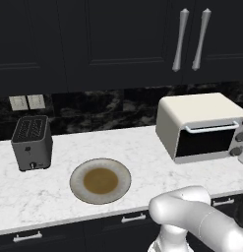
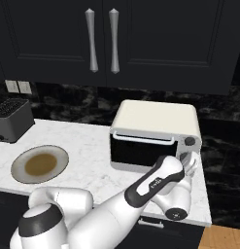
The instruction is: Pick up the kebab skewer and baguette bread, and place them inside the toaster oven. Close the toaster oven door and start by setting the timer.
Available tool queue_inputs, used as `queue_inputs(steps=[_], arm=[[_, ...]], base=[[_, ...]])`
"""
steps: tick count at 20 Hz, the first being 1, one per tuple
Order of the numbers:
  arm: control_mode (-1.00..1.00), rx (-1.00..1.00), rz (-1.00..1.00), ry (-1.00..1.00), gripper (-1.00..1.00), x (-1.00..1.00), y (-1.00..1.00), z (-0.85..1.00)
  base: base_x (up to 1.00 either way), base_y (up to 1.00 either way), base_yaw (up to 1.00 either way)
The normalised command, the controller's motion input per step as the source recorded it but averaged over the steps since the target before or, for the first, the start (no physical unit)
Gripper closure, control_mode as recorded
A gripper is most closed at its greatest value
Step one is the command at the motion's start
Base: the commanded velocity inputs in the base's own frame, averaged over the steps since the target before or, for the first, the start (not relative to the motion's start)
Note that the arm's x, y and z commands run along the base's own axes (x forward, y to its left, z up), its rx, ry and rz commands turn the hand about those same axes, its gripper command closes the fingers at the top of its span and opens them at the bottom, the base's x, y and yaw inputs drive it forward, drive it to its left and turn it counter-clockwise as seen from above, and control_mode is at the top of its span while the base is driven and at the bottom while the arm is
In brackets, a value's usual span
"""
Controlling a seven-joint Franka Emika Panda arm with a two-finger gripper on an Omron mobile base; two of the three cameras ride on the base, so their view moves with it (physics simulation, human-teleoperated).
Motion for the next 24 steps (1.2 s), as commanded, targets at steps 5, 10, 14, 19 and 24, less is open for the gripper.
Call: queue_inputs(steps=[5, 10, 14, 19, 24], arm=[[-1.00, 0.00, 0.00, 0.00, -1.00, 0.02, 0.00, -0.03], [-1.00, -0.01, 0.00, 0.00, -1.00, 0.18, 0.00, -0.03], [-1.00, -0.03, 0.00, 0.00, -1.00, 0.21, 0.00, -0.02], [-1.00, -0.05, 0.00, 0.00, -1.00, 0.03, 0.00, -0.13], [-1.00, -0.06, 0.00, 0.00, -1.00, 0.07, 0.00, -0.20]], base=[[0.00, 0.00, 0.00], [0.00, 0.00, 0.00], [0.00, 0.00, 0.00], [0.00, 0.00, 0.00], [0.00, 0.00, 0.00]])
